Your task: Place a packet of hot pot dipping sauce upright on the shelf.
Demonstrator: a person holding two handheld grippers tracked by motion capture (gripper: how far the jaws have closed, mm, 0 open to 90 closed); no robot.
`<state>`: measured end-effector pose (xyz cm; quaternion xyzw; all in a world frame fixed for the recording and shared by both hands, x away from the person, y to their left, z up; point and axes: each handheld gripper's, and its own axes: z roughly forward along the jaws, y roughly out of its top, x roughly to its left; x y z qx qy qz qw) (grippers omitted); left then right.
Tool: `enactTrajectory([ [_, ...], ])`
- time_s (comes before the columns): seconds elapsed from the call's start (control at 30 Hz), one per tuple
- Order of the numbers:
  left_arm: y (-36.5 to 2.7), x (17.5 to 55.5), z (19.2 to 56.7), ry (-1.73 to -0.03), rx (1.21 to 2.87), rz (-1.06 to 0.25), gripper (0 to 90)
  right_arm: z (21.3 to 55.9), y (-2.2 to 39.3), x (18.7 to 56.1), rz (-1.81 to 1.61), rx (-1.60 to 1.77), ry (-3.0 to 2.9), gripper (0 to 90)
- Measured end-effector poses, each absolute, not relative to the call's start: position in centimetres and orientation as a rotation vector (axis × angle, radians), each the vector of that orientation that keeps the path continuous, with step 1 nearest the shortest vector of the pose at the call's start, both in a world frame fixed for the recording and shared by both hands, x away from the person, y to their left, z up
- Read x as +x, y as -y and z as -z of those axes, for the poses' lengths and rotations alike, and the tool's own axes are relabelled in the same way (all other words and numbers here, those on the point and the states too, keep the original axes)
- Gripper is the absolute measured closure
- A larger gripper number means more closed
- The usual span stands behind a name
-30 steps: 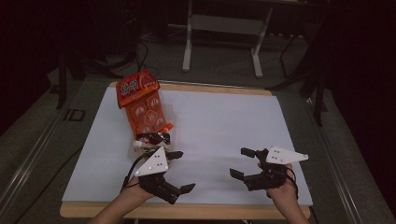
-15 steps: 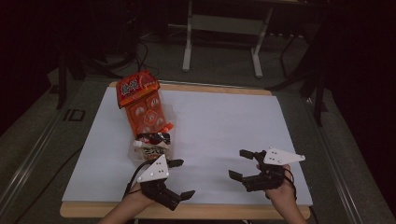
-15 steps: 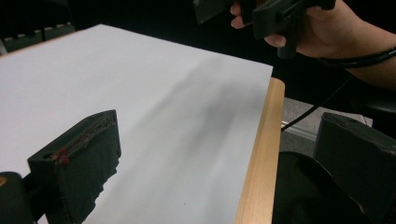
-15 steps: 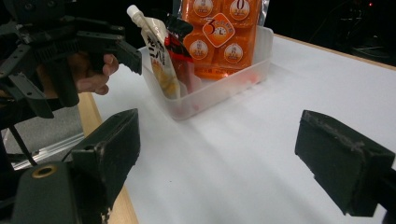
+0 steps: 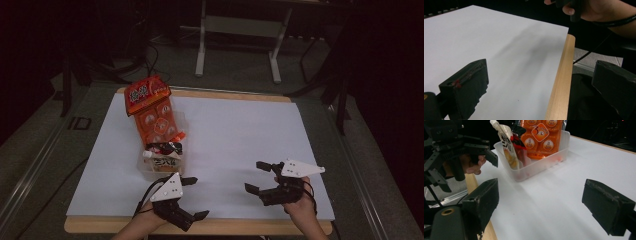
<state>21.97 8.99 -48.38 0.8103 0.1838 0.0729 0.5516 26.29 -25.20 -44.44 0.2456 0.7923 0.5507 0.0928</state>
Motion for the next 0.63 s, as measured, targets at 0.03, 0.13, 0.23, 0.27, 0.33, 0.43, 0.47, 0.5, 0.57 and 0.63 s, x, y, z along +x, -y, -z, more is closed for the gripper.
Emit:
enactTrajectory([
  [0.03,-8.9,21.9,48.6,-0.431,1.919,-0.169,1.3,44.5,25.2,26.3,-1.632,0.732,-2.355,14.0],
  [0.13,-8.8,21.9,48.9,-0.432,1.925,-0.168,1.3,44.6,25.3,26.3,-1.626,0.731,-2.356,14.1],
  [0.23,-8.5,21.8,49.4,-0.424,1.942,-0.17,1.3,44.8,25.3,26.4,-1.62,0.733,-2.359,14.1],
  [0.27,-8.5,21.8,49.4,-0.424,1.942,-0.17,1.3,44.9,25.3,26.4,-1.616,0.732,-2.361,14.0],
  [0.33,-8.4,21.8,49.6,-0.426,1.945,-0.173,1.3,45.0,25.2,26.4,-1.616,0.736,-2.366,14.0],
  [0.43,-8.5,21.9,49.7,-0.433,1.947,-0.176,1.3,45.1,25.2,26.4,-1.613,0.733,-2.367,14.0],
  [0.47,-8.5,21.9,49.7,-0.433,1.947,-0.176,1.3,45.1,25.2,26.4,-1.613,0.733,-2.367,14.0],
  [0.5,-8.5,21.9,49.8,-0.434,1.948,-0.179,1.3,45.1,25.2,26.4,-1.613,0.734,-2.366,14.1],
  [0.57,-8.6,21.9,49.7,-0.437,1.945,-0.18,1.3,45.1,25.2,26.4,-1.613,0.735,-2.366,14.0],
  [0.63,-8.6,21.9,49.7,-0.438,1.944,-0.184,1.3,45.1,25.3,26.4,-1.612,0.736,-2.369,14.1],
])
